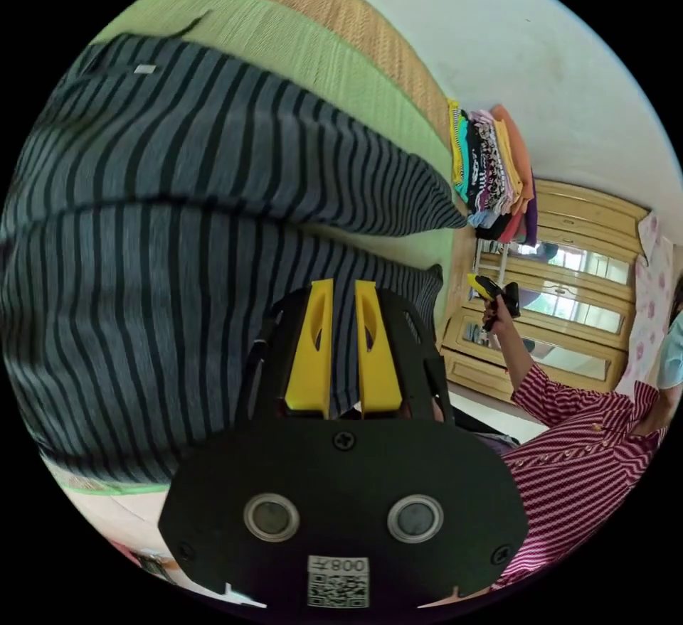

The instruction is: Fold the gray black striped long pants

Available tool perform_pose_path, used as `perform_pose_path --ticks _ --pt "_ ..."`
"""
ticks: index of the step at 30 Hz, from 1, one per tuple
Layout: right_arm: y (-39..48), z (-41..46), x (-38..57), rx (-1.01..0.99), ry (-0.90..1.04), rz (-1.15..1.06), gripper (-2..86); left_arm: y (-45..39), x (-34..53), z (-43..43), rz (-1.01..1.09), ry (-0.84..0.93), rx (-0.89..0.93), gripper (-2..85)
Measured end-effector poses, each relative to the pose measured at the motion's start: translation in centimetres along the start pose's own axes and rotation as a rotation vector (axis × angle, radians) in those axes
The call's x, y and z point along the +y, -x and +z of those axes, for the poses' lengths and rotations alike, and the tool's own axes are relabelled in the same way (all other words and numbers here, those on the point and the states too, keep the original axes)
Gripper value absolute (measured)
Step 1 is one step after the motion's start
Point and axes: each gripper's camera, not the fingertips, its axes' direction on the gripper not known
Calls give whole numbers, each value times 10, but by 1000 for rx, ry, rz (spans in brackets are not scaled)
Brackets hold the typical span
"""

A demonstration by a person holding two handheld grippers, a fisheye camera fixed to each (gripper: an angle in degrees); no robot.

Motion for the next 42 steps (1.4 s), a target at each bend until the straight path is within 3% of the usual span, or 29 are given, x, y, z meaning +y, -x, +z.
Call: perform_pose_path --ticks 5,9,16,20,26,30,33,39,42 --pt "80 19 -36 131 23 -217 102 -30 -70 17 228 -19 -131 101" --pt "108 23 -59 195 11 -317 112 -49 -127 63 399 68 -273 123" --pt "72 33 -57 43 140 -311 91 -29 -173 166 508 324 -466 123" --pt "64 23 -30 -31 192 -334 55 -24 -169 186 562 363 -503 50" --pt "82 -52 42 -191 129 -419 26 -19 -129 161 591 290 -424 14" --pt "107 -151 113 -379 -6 -477 19 -21 -90 92 569 104 -284 9" --pt "137 -201 137 -357 -55 -514 15 -21 -91 53 553 -37 -200 7" --pt "141 -190 22 -216 -96 -334 3 -15 -186 100 488 -71 -421 3" --pt "140 -163 4 -175 -94 -307 1 12 -195 116 402 -99 -338 3"
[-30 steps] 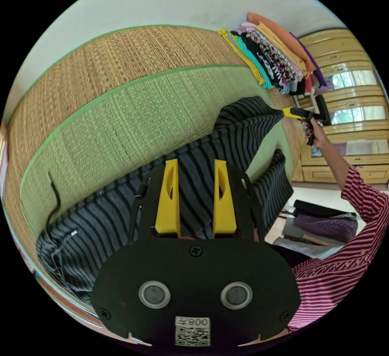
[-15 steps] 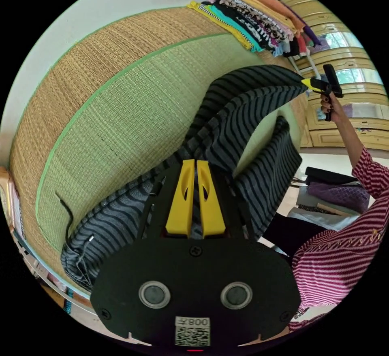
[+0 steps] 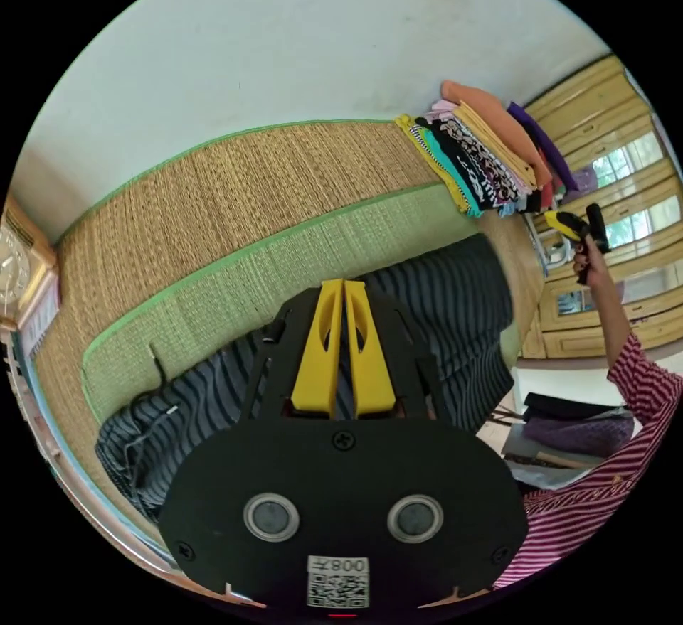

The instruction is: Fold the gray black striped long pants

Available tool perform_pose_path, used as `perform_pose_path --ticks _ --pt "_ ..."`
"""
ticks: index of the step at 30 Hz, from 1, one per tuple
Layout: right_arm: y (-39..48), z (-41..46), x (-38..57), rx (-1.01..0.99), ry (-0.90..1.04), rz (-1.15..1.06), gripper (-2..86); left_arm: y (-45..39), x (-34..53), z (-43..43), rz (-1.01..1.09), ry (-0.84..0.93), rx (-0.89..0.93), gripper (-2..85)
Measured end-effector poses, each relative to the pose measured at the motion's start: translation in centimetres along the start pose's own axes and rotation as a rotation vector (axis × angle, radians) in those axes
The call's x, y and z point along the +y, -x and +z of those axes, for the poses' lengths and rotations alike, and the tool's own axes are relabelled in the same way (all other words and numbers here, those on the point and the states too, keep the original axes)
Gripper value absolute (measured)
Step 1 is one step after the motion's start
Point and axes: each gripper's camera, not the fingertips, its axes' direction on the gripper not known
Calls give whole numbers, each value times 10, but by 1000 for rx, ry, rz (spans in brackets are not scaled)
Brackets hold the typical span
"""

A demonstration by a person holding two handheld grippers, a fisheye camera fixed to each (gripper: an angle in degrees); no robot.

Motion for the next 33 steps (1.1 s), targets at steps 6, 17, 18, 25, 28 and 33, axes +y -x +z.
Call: perform_pose_path --ticks 6,17,18,25,28,33 --pt "-6 162 91 230 360 -70 0 48 78 71 -162 157 -65 1" --pt "-50 250 28 352 397 -29 3 114 72 121 -327 140 -54 12" --pt "-40 251 14 394 405 -56 5 111 72 115 -312 99 -23 17" --pt "-35 189 15 428 273 -91 62 41 118 140 -26 194 39 77" --pt "-65 174 2 451 251 -5 91 31 134 175 51 326 -127 71" --pt "-88 206 -19 508 348 12 84 26 139 181 119 332 -212 35"
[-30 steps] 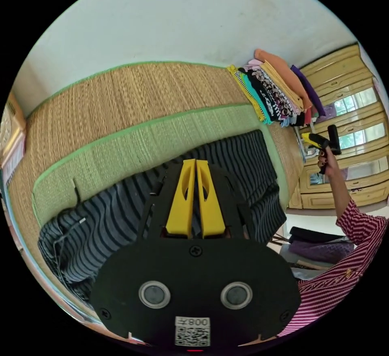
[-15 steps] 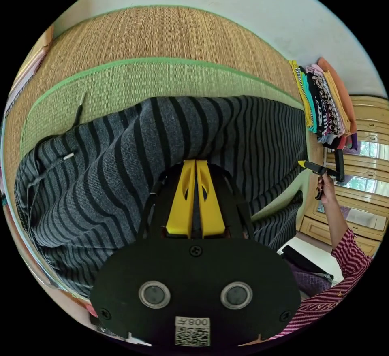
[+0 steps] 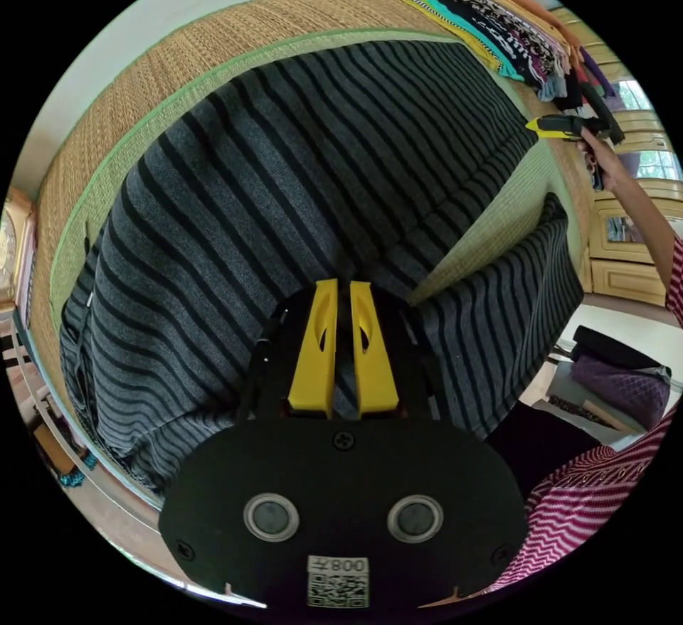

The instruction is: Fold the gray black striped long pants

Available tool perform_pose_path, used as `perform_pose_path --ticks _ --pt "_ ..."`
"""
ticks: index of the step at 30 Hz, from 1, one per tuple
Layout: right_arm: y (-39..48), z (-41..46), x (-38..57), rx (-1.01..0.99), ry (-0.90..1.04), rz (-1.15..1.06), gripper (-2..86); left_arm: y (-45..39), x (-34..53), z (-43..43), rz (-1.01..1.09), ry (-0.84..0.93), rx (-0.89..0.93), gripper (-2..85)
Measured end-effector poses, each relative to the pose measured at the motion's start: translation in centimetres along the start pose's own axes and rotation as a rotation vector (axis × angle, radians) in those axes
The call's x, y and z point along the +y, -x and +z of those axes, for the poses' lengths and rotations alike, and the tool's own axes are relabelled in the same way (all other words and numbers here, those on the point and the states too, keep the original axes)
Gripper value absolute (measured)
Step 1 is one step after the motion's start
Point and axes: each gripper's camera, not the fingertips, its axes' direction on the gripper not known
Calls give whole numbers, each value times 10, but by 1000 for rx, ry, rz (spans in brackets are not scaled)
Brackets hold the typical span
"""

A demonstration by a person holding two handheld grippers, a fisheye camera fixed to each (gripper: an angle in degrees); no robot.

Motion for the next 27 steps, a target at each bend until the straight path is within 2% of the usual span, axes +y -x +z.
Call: perform_pose_path --ticks 2,7,10,12,15,17,19,21,23,27 --pt "8 3 -5 62 5 -21 64 5 1 2 -4 5 8 25" --pt "14 -18 -22 41 16 -76 22 26 18 -21 -73 -75 58 8" --pt "21 -72 -30 -78 -66 -141 15 41 42 -59 -144 -192 92 3" --pt "35 -138 -28 -175 -174 -229 12 46 62 -88 -158 -297 124 0" --pt "55 -195 -12 -199 -267 -383 10 40 86 -116 -144 -394 166 -1" --pt "50 -187 -3 -147 -282 -393 10 31 86 -94 -111 -332 201 0" --pt "15 -148 -7 -152 -238 -290 11 24 82 -35 -93 -169 210 1" --pt "-52 -69 -20 -210 -84 -86 13 27 85 -1 -118 -73 263 4" --pt "-92 -26 -19 -270 -2 46 15 29 92 9 -115 -49 292 9" --pt "-111 -24 16 -288 -83 110 39 22 106 7 -32 -38 295 46"
